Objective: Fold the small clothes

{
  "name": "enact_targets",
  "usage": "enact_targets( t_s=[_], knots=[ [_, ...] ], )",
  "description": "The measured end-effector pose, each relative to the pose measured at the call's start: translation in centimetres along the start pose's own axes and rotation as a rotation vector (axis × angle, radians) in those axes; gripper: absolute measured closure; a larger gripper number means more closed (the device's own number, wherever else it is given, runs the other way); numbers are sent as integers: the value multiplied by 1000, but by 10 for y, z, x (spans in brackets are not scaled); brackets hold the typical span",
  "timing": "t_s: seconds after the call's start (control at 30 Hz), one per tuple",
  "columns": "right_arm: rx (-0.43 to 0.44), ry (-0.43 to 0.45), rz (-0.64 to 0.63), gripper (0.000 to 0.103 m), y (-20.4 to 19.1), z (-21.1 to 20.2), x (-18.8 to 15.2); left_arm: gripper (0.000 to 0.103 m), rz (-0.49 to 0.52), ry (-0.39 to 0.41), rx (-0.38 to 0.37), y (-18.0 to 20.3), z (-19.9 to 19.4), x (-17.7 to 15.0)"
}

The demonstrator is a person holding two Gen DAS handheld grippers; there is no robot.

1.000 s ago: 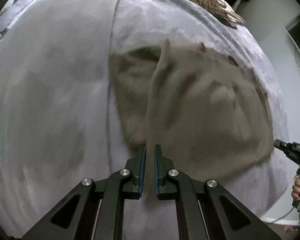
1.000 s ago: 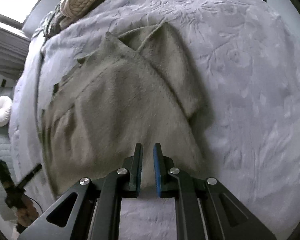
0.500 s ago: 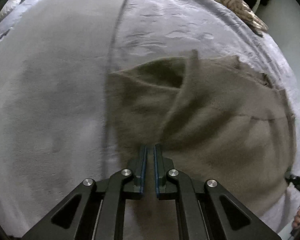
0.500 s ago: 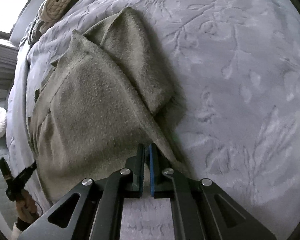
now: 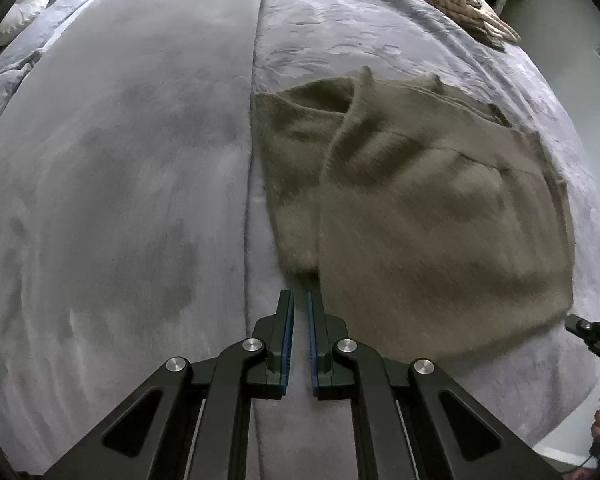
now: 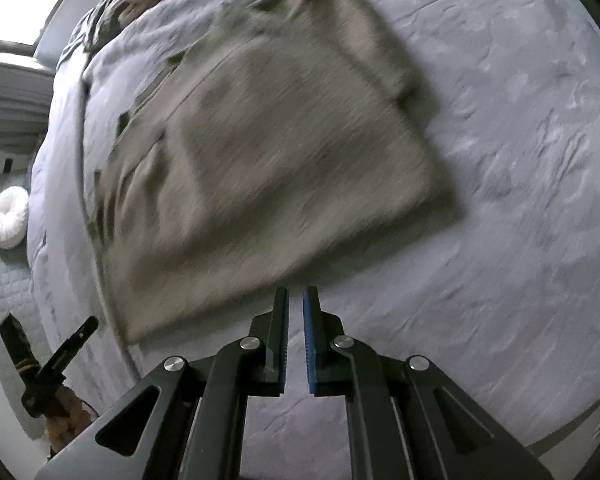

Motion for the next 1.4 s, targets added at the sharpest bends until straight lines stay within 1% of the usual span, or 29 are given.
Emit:
enact_targets(
  t_s=[0.1,0.2,0.27,0.3,0.33,0.37,0.4,0.5,0.53,0.57,0.6,0.67,0.77,0.8,0.83,0.87,0.93,1.0,1.1,1.2,1.3,1.4],
  knots=[
    [8,-13,-19,95,-14,1,-13,96,12,6,7,9,-12,-14],
    [20,-20,-31,95,-27,2,-26,96,27,-8,24,19,-16,-23],
    [28,-24,-31,92,-34,2,-34,96,32,-23,40,20,-18,-32],
    [32,-27,-30,84,-37,2,-39,96,34,-25,37,20,-19,-35],
    [33,-29,-32,70,-39,2,-42,96,36,-29,34,21,-19,-37],
    [31,-29,-35,61,-41,2,-45,95,41,-34,36,23,-18,-41],
    [29,-24,-40,49,-44,1,-48,95,44,-38,40,23,-18,-44],
    [26,-17,-58,48,-54,0,-54,95,43,-59,36,22,-19,-53],
    [26,-18,-60,48,-56,-1,-57,91,43,-62,33,22,-19,-54],
    [26,-19,-62,47,-58,-1,-58,58,46,-64,35,22,-19,-56],
    [25,-21,-65,46,-60,-1,-59,2,43,-65,40,21,-19,-57],
    [24,-20,-68,41,-62,-1,-60,1,39,-38,54,20,-26,-58],
    [25,-20,-76,35,-67,0,-62,1,53,-35,51,21,-30,-59],
    [29,-12,-85,28,-71,0,-63,1,53,-31,56,21,-31,-58],
    [33,-3,-93,19,-74,-1,-64,1,52,-25,67,20,-33,-57],
    [37,13,-107,17,-78,-3,-65,1,46,-15,83,19,-35,-56],
    [25,45,-142,15,-89,-6,-67,1,29,-5,106,16,-37,-53],
    [14,63,-187,13,-99,-7,-69,1,6,-7,107,11,-37,-49],
    [27,55,-230,13,-111,-5,-72,1,13,-11,117,8,-34,-46],
    [60,21,-222,13,-116,1,-75,1,30,-15,114,9,-33,-47],
    [86,-7,-180,13,-115,8,-80,1,35,-20,109,8,-31,-47],
    [92,-27,-152,13,-114,14,-83,1,35,-26,105,7,-29,-47]
  ],
)
Point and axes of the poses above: each gripper's, at about its wrist camera, not at the fingertips, and z roughly the way its jaws point, y to its right, x to its top, the point moved 3 cm from there along z, roughly the way its jaws point, and after that the axes turned 1 degree about -z, right-handed, at the moved point
